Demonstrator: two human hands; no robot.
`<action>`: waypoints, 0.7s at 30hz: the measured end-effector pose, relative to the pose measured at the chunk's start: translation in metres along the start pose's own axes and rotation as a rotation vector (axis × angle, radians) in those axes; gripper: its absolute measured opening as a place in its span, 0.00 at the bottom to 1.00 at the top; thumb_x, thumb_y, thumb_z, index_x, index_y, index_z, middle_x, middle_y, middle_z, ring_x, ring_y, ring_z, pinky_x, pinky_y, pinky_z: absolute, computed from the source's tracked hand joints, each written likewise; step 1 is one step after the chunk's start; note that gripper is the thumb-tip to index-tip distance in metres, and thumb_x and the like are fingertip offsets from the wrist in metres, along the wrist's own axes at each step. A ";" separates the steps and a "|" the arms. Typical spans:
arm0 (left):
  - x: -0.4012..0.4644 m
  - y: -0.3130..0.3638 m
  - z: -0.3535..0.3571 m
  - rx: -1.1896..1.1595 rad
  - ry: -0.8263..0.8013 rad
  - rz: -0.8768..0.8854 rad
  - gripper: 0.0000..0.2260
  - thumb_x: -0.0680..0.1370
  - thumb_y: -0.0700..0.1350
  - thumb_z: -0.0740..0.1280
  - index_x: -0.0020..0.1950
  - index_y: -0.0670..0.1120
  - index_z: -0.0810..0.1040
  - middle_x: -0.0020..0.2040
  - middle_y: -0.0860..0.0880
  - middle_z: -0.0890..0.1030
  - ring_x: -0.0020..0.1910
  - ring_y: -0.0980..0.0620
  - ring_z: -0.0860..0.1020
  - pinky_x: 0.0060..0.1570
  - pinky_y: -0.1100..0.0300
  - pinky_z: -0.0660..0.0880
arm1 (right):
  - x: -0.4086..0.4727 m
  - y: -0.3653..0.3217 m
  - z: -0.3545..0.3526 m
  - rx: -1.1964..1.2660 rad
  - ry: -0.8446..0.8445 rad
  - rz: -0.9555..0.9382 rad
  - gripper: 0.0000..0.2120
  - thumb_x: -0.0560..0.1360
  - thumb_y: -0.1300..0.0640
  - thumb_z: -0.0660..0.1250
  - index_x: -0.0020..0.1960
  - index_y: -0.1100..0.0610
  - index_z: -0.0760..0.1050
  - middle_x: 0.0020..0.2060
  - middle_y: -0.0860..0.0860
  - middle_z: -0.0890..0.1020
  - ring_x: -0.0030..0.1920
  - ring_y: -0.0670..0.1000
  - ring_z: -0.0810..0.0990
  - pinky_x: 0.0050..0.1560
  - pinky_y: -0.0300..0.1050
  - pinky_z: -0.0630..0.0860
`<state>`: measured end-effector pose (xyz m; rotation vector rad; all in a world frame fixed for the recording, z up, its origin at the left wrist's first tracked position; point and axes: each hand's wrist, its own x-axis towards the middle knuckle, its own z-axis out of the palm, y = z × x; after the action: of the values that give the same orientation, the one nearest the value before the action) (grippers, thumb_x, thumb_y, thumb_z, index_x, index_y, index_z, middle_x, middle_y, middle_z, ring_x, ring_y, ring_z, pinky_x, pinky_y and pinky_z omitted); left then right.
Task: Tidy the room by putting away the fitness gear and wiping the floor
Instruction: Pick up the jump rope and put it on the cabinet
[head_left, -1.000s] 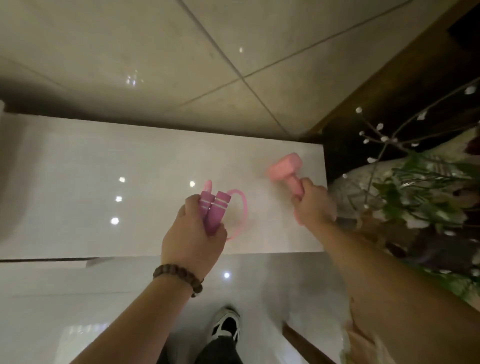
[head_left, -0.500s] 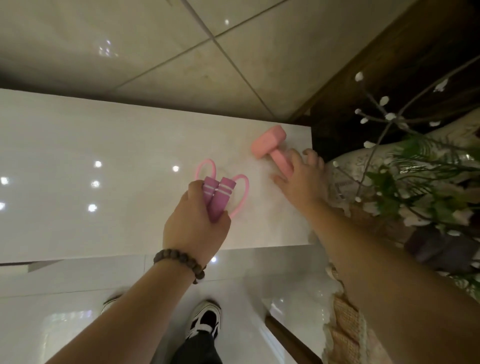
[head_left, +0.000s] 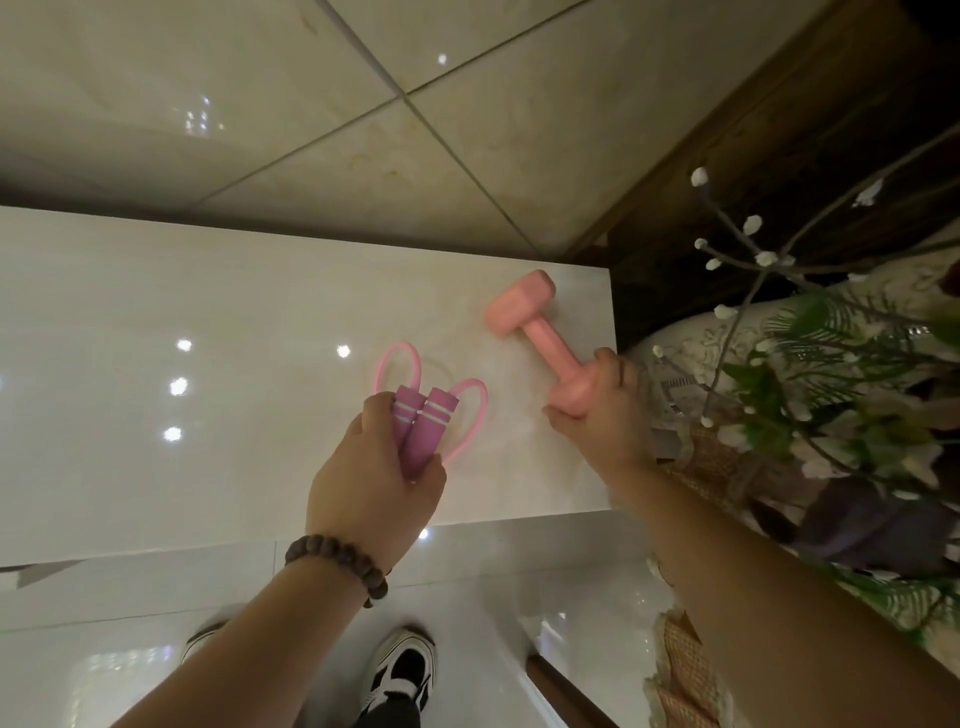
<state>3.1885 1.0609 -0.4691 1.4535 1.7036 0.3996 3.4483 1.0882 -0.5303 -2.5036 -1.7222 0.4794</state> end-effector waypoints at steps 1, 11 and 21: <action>0.000 0.000 0.001 0.002 0.000 0.003 0.17 0.72 0.46 0.68 0.59 0.47 0.68 0.46 0.51 0.76 0.37 0.49 0.74 0.31 0.59 0.65 | 0.003 0.001 0.001 0.008 0.006 0.003 0.42 0.63 0.46 0.78 0.68 0.55 0.60 0.63 0.57 0.66 0.60 0.59 0.71 0.53 0.57 0.77; -0.003 0.000 0.011 0.004 -0.012 0.012 0.21 0.72 0.47 0.68 0.63 0.49 0.67 0.49 0.52 0.76 0.40 0.50 0.75 0.36 0.58 0.69 | 0.039 -0.024 0.002 0.139 0.142 0.438 0.40 0.62 0.36 0.73 0.63 0.58 0.62 0.58 0.59 0.72 0.54 0.61 0.75 0.51 0.60 0.77; 0.014 0.039 0.011 -0.079 -0.025 0.074 0.15 0.72 0.46 0.68 0.55 0.52 0.67 0.37 0.60 0.71 0.33 0.58 0.71 0.43 0.54 0.74 | 0.040 -0.010 0.004 -0.011 0.108 0.363 0.43 0.62 0.34 0.72 0.66 0.53 0.56 0.58 0.60 0.73 0.53 0.63 0.77 0.49 0.58 0.78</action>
<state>3.2227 1.0819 -0.4535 1.4606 1.6000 0.4814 3.4515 1.1284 -0.5410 -2.8015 -1.2389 0.3455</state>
